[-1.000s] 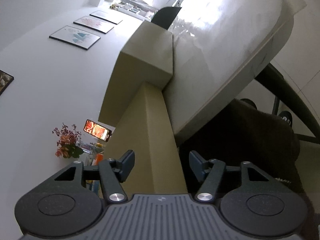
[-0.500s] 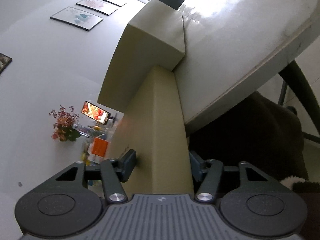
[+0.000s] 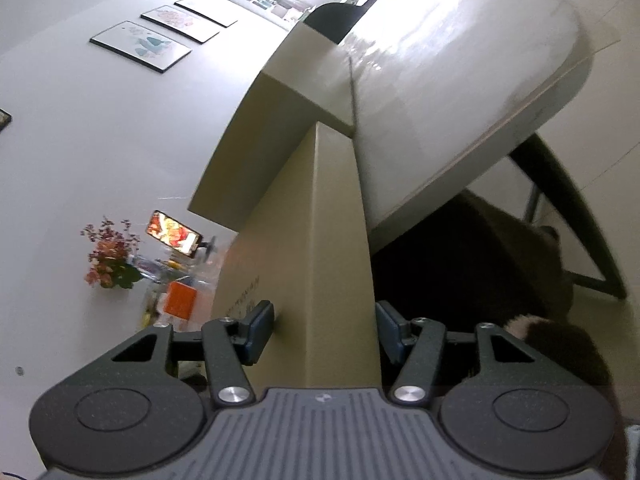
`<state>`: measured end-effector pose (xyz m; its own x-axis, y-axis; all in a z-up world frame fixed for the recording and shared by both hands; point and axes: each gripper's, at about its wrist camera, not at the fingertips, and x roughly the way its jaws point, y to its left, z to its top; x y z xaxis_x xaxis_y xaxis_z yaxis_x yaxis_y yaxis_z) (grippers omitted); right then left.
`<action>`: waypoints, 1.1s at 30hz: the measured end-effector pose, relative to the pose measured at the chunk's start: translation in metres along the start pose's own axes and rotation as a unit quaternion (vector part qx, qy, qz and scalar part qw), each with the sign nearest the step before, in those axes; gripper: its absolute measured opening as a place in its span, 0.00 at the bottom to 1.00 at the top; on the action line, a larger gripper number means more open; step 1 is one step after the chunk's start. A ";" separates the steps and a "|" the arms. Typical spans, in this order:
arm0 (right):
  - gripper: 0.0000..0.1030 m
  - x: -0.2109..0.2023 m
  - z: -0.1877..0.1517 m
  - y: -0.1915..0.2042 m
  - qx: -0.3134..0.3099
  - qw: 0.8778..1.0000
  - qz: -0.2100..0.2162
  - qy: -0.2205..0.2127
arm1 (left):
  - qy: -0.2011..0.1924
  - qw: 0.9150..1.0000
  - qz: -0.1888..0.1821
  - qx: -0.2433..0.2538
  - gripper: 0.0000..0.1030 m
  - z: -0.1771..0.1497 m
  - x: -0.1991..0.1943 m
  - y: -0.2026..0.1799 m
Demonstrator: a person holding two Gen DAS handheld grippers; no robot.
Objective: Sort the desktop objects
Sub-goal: 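Press the beige lid down over the box rim with both grippers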
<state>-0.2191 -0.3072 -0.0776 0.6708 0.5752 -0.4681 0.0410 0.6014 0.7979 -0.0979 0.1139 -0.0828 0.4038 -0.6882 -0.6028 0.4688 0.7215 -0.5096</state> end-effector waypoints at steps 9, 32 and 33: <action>0.58 -0.006 -0.005 -0.005 0.000 1.000 -0.002 -0.009 | 0.000 1.000 0.002 -0.010 0.84 0.000 0.002 0.005; 0.58 0.014 0.008 -0.009 0.022 0.999 0.031 -0.008 | -0.026 0.999 0.021 -0.007 0.69 0.002 -0.008 0.002; 0.57 0.014 0.008 -0.008 0.021 0.999 0.030 -0.008 | -0.027 0.999 0.022 -0.006 0.69 0.003 -0.007 0.001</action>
<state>-0.2037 -0.3085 -0.0872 0.6850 0.6005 -0.4125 0.0308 0.5418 0.8400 -0.0980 0.1192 -0.0771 0.4653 -0.6589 -0.5911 0.4404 0.7516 -0.4911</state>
